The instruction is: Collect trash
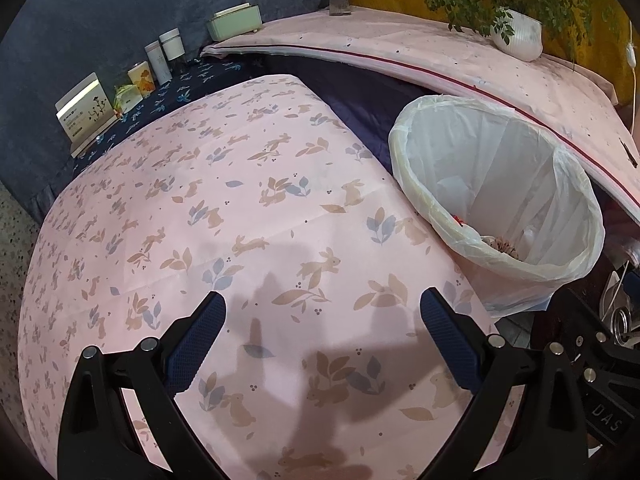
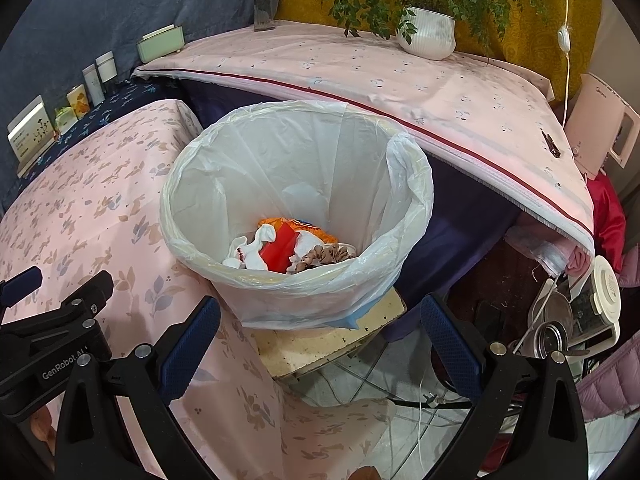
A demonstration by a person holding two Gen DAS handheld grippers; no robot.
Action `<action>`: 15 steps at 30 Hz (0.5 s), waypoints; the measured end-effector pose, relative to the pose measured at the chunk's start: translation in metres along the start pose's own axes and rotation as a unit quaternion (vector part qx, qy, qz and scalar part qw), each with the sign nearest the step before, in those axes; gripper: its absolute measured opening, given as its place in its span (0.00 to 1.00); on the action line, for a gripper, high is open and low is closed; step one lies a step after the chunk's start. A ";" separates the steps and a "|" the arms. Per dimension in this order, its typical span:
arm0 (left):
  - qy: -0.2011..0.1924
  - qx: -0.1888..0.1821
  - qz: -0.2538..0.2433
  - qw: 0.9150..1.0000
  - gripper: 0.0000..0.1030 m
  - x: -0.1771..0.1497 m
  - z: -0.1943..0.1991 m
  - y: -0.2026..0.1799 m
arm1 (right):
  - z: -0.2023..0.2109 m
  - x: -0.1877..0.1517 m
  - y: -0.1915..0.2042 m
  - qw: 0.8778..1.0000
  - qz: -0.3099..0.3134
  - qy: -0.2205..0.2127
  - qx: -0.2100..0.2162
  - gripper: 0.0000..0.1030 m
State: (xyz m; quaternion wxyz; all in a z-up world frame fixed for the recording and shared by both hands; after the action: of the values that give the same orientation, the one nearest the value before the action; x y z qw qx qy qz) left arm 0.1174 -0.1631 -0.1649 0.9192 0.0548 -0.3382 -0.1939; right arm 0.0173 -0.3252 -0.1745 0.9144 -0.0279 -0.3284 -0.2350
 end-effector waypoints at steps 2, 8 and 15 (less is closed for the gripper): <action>-0.004 0.003 0.001 1.000 0.91 0.001 0.001 0.000 | 0.000 0.000 0.000 1.000 -0.001 0.000 0.000 0.93; -0.007 0.005 -0.002 1.000 0.91 0.002 0.002 -0.001 | 0.001 0.001 -0.001 1.000 -0.001 -0.002 0.001 0.93; -0.007 0.007 -0.002 1.000 0.91 0.003 0.002 0.000 | 0.002 0.002 -0.001 1.000 0.000 -0.002 0.001 0.93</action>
State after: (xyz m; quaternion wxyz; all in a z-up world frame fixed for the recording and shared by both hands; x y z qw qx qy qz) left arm 0.1180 -0.1641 -0.1614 0.9162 0.0607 -0.3457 -0.1935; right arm 0.0169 -0.3261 -0.1723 0.9138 -0.0273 -0.3303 -0.2348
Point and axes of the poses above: each gripper's, at about its wrist camera, not at the fingertips, and z roughly against the way its jaws point, y to its left, x to its top, the point moved 9 cm from there along -z, roughly the way its jaws point, and after that the axes turned 9 degrees about x, right-handed, at the moved point
